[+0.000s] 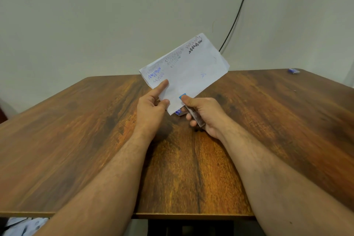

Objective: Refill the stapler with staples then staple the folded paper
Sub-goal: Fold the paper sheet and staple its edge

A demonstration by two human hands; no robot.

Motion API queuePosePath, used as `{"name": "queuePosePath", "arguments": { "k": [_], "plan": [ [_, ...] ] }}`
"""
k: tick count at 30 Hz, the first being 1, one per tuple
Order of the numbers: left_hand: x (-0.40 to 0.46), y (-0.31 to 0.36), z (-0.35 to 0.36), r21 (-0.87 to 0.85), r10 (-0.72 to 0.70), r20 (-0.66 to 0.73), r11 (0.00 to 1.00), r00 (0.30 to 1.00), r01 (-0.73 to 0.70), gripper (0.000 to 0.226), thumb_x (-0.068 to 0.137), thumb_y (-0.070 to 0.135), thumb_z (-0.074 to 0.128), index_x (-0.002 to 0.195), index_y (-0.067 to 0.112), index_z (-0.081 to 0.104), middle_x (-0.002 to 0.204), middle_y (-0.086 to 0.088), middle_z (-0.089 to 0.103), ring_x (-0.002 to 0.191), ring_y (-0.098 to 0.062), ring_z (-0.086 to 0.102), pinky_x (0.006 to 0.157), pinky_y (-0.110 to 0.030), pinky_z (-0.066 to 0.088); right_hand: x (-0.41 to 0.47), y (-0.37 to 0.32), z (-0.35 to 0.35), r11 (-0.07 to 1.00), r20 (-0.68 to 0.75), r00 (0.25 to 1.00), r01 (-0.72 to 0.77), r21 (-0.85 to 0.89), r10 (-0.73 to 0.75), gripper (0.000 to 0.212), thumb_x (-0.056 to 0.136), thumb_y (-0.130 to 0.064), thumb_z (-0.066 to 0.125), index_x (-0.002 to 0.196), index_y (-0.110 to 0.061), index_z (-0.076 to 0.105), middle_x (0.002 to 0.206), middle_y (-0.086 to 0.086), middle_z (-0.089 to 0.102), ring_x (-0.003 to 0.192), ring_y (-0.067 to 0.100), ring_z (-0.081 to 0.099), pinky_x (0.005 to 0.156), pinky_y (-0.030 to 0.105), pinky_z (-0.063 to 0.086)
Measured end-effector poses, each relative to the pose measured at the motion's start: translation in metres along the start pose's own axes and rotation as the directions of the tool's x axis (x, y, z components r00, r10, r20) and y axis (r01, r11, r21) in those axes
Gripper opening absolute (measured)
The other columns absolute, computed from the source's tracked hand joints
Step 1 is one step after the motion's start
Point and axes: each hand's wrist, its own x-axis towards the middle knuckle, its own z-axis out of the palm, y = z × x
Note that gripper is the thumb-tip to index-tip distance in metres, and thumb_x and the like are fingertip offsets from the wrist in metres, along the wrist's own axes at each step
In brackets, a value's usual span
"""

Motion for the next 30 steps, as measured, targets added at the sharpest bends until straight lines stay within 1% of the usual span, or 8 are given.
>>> {"name": "queuePosePath", "arguments": {
  "k": [5,8,11,14,19,22,26,30],
  "plan": [
    [-0.001,0.002,0.0,0.005,-0.018,-0.05,1.0,0.999,0.018,0.059,0.087,-0.015,0.056,0.134,0.02,0.064,0.118,0.017,0.066,0.106,-0.009,0.069,0.095,-0.035,0.058,0.0,-0.007,-0.012,0.998,-0.089,0.996,0.037,0.047,-0.033,0.034,0.082,-0.031,0.081,0.088,0.001,0.071,0.075,0.01,0.07,0.051,0.014,0.055,0.039,0.024,0.039],
    [0.0,0.001,-0.001,-0.01,-0.034,-0.071,0.999,0.997,0.033,0.06,0.086,-0.018,0.054,0.132,0.019,0.065,0.131,0.002,0.065,0.103,-0.006,0.068,0.086,-0.026,0.059,0.001,-0.006,-0.013,1.0,-0.091,0.996,0.021,0.011,-0.02,0.037,0.08,-0.033,0.083,0.088,0.001,0.072,0.08,0.013,0.071,0.053,0.016,0.055,0.041,0.026,0.04],
    [0.0,0.001,-0.001,-0.017,-0.049,-0.064,0.999,0.997,0.048,0.06,0.085,-0.018,0.054,0.127,0.023,0.068,0.138,-0.001,0.061,0.11,-0.013,0.068,0.08,-0.025,0.06,0.002,-0.006,-0.014,1.0,-0.1,0.995,0.018,0.002,-0.018,0.038,0.079,-0.034,0.084,0.086,0.0,0.07,0.079,0.016,0.067,0.053,0.018,0.053,0.04,0.026,0.04],
    [0.0,0.001,-0.001,-0.026,-0.047,-0.062,0.999,0.997,0.046,0.063,0.084,-0.018,0.053,0.12,0.029,0.07,0.137,-0.006,0.062,0.111,-0.017,0.068,0.074,-0.019,0.058,0.001,-0.007,-0.015,1.0,-0.101,0.995,0.02,-0.011,-0.021,0.036,0.08,-0.033,0.083,0.086,-0.001,0.069,0.076,0.014,0.067,0.053,0.017,0.055,0.041,0.026,0.041],
    [0.002,0.0,-0.001,-0.047,-0.042,-0.066,0.998,0.997,0.039,0.065,0.082,-0.02,0.053,0.113,0.035,0.07,0.136,-0.008,0.064,0.113,-0.019,0.067,0.073,-0.016,0.057,0.0,-0.007,-0.015,0.999,-0.099,0.995,0.012,-0.032,-0.015,0.034,0.081,-0.031,0.082,0.086,0.0,0.07,0.086,0.019,0.071,0.055,0.018,0.054,0.043,0.027,0.041],
    [0.001,0.002,0.0,-0.036,-0.032,-0.057,0.999,0.998,0.03,0.065,0.083,-0.019,0.053,0.11,0.037,0.07,0.137,-0.008,0.063,0.11,-0.017,0.068,0.072,-0.016,0.057,-0.002,-0.009,-0.016,0.998,-0.108,0.994,0.009,-0.057,-0.016,0.033,0.083,-0.031,0.08,0.088,0.0,0.07,0.08,0.016,0.072,0.052,0.017,0.054,0.042,0.026,0.041],
    [-0.001,0.003,0.001,-0.031,-0.031,-0.045,0.999,0.999,0.029,0.062,0.084,-0.018,0.054,0.113,0.035,0.069,0.139,-0.006,0.061,0.11,-0.016,0.067,0.072,-0.018,0.058,-0.004,-0.011,-0.016,0.996,-0.133,0.991,0.008,-0.086,-0.02,0.033,0.086,-0.031,0.078,0.091,0.001,0.07,0.062,0.006,0.068,0.041,0.012,0.052,0.038,0.024,0.04],
    [-0.001,0.003,0.001,-0.031,-0.03,-0.049,0.999,0.998,0.029,0.062,0.083,-0.019,0.055,0.116,0.032,0.07,0.14,-0.007,0.061,0.109,-0.014,0.067,0.072,-0.016,0.057,-0.002,-0.009,-0.015,0.994,-0.151,0.988,0.005,-0.106,-0.021,0.034,0.084,-0.033,0.079,0.086,0.0,0.071,0.064,0.011,0.068,0.045,0.017,0.049,0.042,0.027,0.04]
  ]
}}
